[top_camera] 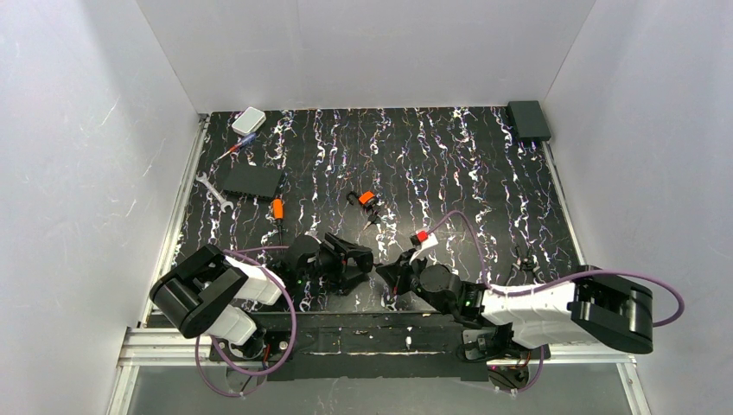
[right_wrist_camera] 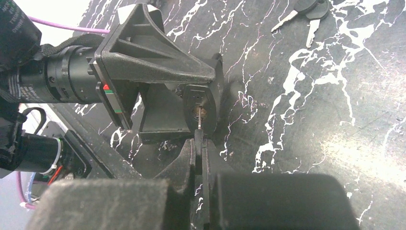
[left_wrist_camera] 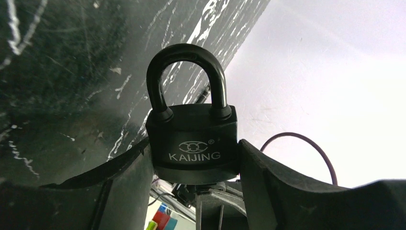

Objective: Unlock with the key

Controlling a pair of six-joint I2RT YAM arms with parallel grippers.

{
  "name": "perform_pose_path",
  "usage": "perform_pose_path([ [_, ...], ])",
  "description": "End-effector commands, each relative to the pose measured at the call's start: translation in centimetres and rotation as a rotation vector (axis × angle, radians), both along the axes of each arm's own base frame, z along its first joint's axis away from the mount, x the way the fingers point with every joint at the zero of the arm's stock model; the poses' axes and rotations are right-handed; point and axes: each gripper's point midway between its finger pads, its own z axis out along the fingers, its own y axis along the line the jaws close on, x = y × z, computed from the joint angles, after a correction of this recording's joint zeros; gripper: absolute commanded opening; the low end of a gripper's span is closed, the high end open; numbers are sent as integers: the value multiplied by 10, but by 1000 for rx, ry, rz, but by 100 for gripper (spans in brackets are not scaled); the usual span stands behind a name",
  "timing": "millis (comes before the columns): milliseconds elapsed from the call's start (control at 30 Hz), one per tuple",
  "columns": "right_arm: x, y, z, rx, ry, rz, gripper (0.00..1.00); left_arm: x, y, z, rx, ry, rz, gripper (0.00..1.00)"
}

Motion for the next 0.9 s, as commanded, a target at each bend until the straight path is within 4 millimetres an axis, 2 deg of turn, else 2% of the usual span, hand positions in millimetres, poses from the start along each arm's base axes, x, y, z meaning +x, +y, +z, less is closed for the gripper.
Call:
perform_pose_path([
  [0, 0, 4, 35, 102, -25, -3, 1, -17, -18, 42, -147, -70, -133, 0],
  [300, 2, 1, 29, 87, 0, -25, 1, -14, -21, 38, -138, -62, -137, 0],
  [500, 12, 1, 19, 45, 21, -97, 1, -12, -23, 37, -137, -56, -135, 0],
  [867, 16, 23, 14, 15, 47, -89, 1, -9, -29, 40, -143, -56, -148, 0],
])
